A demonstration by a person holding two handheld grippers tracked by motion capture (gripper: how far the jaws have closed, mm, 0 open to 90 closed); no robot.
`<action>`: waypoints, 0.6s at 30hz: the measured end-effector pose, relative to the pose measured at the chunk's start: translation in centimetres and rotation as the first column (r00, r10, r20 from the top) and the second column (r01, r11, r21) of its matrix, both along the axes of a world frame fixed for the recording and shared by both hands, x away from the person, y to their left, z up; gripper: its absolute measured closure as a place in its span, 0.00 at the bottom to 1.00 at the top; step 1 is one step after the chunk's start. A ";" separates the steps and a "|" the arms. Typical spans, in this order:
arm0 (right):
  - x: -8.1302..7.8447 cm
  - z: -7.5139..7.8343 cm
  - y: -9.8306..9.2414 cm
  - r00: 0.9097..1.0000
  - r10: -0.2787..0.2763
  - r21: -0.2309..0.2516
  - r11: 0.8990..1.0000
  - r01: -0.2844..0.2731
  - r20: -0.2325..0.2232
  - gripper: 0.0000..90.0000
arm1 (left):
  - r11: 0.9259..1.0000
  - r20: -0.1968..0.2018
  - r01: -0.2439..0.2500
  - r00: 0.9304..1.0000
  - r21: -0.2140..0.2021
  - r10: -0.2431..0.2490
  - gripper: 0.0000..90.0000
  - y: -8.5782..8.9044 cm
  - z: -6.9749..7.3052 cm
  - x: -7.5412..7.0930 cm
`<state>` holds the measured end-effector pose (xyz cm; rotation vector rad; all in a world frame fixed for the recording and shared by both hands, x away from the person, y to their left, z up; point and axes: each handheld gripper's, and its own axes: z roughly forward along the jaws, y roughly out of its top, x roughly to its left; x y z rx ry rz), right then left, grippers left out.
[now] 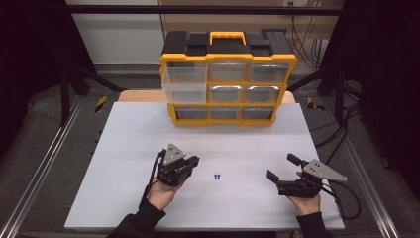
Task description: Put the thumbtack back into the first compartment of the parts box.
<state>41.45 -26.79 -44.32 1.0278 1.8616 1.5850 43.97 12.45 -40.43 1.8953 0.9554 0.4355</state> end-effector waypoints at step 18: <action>0.0 0.0 0.0 1.000 0.001 -0.004 1.000 -0.001 -0.001 0.01 | 1.000 0.085 0.006 0.996 -0.014 -0.005 0.94 2.6 4.3 0.1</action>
